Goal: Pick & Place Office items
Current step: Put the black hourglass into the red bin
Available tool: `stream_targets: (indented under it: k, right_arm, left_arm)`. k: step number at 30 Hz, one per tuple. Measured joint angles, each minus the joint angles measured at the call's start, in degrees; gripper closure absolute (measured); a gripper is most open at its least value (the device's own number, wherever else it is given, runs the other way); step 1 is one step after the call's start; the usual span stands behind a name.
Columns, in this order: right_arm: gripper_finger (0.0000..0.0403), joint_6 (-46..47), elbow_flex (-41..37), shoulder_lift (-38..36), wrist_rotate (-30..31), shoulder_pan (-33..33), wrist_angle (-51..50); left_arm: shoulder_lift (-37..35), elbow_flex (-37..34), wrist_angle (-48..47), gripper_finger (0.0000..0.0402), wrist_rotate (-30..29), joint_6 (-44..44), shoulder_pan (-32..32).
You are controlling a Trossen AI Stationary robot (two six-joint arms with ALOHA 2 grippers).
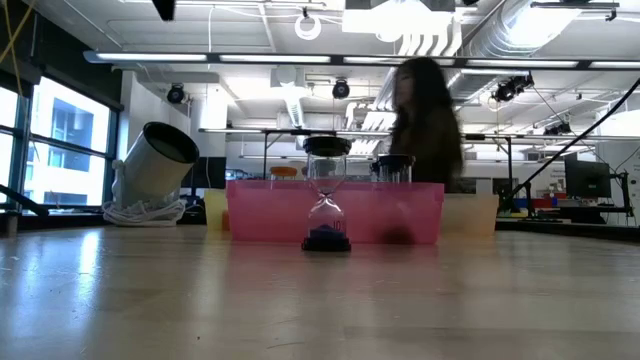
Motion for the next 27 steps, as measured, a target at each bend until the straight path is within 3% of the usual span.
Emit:
stream_targets:
  k: [9,27]
  right_arm:
    - [0.0088,1.49,0.00,1.29,6.40,4.88,1.73]
    - [0.0088,2.99,0.00,5.68,6.17,8.71,7.09]
  left_arm:
    - [-0.22,0.00,0.03,0.0120,-0.08,-4.24,-8.29]
    - [-3.53,-0.04,0.05,0.0120,-0.53,-4.16,-17.04]
